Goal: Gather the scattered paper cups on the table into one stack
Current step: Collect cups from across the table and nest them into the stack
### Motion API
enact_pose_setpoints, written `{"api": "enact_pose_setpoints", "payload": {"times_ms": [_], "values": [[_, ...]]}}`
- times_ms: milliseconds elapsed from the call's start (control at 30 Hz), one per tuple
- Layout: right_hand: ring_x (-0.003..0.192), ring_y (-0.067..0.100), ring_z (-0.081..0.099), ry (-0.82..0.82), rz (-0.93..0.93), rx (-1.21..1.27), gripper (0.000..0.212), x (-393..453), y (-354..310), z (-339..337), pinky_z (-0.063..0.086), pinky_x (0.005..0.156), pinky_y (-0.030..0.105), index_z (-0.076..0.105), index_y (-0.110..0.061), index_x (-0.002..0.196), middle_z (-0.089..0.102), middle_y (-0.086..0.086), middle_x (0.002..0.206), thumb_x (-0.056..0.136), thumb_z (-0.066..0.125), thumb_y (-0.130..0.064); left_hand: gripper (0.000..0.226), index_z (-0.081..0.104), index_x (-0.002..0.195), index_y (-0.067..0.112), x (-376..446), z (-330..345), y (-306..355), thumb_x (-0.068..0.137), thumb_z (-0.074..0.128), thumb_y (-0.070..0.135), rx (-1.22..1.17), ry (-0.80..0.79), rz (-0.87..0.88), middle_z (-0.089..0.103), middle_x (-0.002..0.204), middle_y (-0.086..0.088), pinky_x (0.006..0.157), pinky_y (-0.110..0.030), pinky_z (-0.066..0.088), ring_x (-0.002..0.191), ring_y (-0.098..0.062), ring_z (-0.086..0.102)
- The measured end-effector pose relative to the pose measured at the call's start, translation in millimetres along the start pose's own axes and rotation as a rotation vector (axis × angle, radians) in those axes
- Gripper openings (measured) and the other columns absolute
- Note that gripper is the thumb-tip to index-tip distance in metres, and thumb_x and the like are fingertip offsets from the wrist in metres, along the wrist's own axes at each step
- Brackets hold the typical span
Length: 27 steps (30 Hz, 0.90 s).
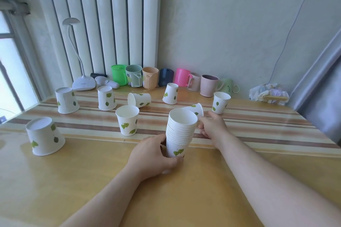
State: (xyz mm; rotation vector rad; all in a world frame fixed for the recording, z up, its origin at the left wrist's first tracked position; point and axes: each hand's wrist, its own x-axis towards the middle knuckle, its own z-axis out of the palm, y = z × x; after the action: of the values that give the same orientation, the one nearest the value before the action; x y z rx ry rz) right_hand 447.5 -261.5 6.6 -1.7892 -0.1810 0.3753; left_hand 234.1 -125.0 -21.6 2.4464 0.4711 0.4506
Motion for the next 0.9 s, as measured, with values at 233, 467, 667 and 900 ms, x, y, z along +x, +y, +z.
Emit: {"api": "enact_pose_setpoints", "payload": {"times_ms": [233,467,667,900], "values": [[0.065,0.021,0.044,0.021,-0.032,-0.021,0.007,4.2,-4.6,-1.3,0.044,0.06,0.034,0.068,-0.016,0.091,0.059,0.003,0.085,0.097,0.065,-0.017,0.052,0.066,0.095,0.041,-0.1,-1.0,-0.3,0.061,0.071,0.08,0.004,-0.001,0.004,0.07,0.085,0.025,0.068,-0.026,0.053,0.085,0.002,0.062],[0.087,0.023,0.06,0.021,-0.31,-0.211,0.01,-24.7,-7.3,-21.9,0.045,0.069,0.033,0.065,-0.024,0.092,0.069,-0.005,0.104,0.089,0.07,-0.033,0.053,0.065,0.095,0.04,-0.9,-2.1,0.9,0.061,0.071,0.081,0.014,-0.01,0.002,0.069,0.084,0.025,0.067,-0.026,0.051,0.085,0.003,0.062],[0.118,0.017,0.055,0.044,-0.485,-0.342,0.051,-44.6,-11.5,-27.4,0.05,0.089,0.034,0.059,-0.039,0.122,0.056,-0.008,0.129,0.077,0.079,-0.026,0.05,0.066,0.094,0.04,-0.7,-3.0,1.7,0.064,0.072,0.079,0.016,-0.018,0.006,0.07,0.084,0.023,0.068,-0.028,0.053,0.085,0.0,0.063],[0.124,0.019,0.058,-0.031,-0.29,-0.37,0.097,-52.5,2.6,-30.3,0.054,0.097,0.039,0.03,-0.058,0.153,0.051,-0.012,0.136,0.073,0.082,-0.038,0.041,0.062,0.086,0.046,-3.6,-4.5,4.8,0.062,0.073,0.078,0.005,-0.015,-0.003,0.069,0.081,0.026,0.061,-0.022,0.045,0.083,0.005,0.062]]}}
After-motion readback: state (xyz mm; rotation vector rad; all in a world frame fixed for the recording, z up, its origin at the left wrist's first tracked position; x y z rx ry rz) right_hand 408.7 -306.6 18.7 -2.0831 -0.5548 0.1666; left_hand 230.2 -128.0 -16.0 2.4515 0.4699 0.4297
